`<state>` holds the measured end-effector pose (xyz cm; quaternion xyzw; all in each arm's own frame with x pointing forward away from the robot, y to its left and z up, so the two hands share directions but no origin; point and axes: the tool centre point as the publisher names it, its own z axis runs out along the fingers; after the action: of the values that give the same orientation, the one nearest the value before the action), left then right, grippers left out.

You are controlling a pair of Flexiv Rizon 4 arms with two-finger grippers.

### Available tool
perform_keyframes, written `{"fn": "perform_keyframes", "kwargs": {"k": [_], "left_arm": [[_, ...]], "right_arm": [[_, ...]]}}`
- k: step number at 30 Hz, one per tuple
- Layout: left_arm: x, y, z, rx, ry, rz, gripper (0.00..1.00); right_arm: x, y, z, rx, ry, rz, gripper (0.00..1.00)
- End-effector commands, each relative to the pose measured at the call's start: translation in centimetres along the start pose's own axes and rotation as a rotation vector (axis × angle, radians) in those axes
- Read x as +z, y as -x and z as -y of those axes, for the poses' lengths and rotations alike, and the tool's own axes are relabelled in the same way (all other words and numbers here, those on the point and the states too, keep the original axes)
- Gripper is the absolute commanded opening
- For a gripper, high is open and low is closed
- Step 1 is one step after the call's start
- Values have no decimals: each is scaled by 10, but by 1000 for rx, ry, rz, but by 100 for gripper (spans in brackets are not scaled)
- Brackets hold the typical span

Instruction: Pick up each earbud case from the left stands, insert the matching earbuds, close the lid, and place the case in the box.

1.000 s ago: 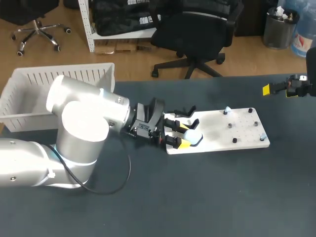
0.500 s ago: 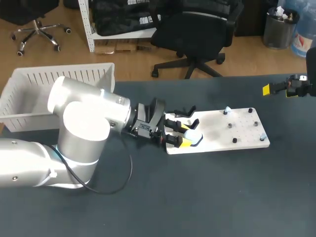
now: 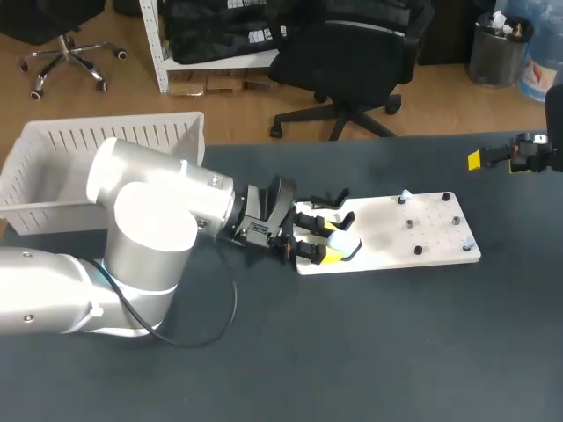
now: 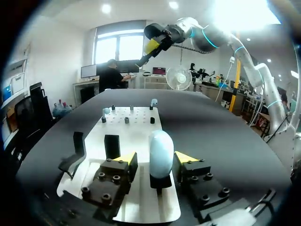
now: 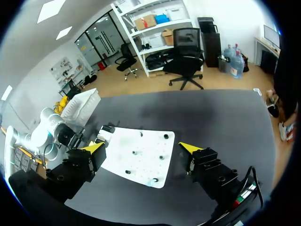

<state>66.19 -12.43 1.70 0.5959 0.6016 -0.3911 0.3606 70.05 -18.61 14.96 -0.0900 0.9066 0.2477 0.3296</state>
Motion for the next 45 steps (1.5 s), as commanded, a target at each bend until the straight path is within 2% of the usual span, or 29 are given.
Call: {"fn": "perform_keyframes", "kwargs": {"k": [1, 5, 7, 9, 12, 13, 14, 19, 28, 33, 37, 45], "left_arm": [[1, -2, 1, 4, 6, 10, 47], [1, -3, 0, 2, 8, 12, 46], [1, -3, 0, 1, 7, 13, 42], [0, -2, 0, 1, 6, 15, 28], [-1, -2, -1, 1, 10, 18, 16], [-3, -1, -2, -1, 14, 23, 4], [-4, 0, -3, -2, 16, 26, 0], [-17, 8, -1, 3, 13, 58, 0], [-61, 56, 22, 49, -28, 228, 0], [-74, 76, 29, 61, -21, 287, 0], [-80, 85, 34, 87, -8, 316, 0], [-80, 85, 34, 87, -8, 316, 0]], "right_arm": [[0, 0, 1, -1, 1, -1, 100], [0, 0, 1, -1, 1, -1, 100], [0, 0, 1, -1, 1, -1, 100], [0, 0, 1, -1, 1, -1, 100], [0, 0, 1, -1, 1, -1, 100], [0, 0, 1, -1, 1, -1, 100], [0, 0, 1, -1, 1, -1, 100], [0, 0, 1, -1, 1, -1, 100], [0, 0, 1, -1, 1, -1, 100], [0, 0, 1, -1, 1, -1, 100], [0, 0, 1, -1, 1, -1, 100], [0, 0, 1, -1, 1, -1, 100]]}}
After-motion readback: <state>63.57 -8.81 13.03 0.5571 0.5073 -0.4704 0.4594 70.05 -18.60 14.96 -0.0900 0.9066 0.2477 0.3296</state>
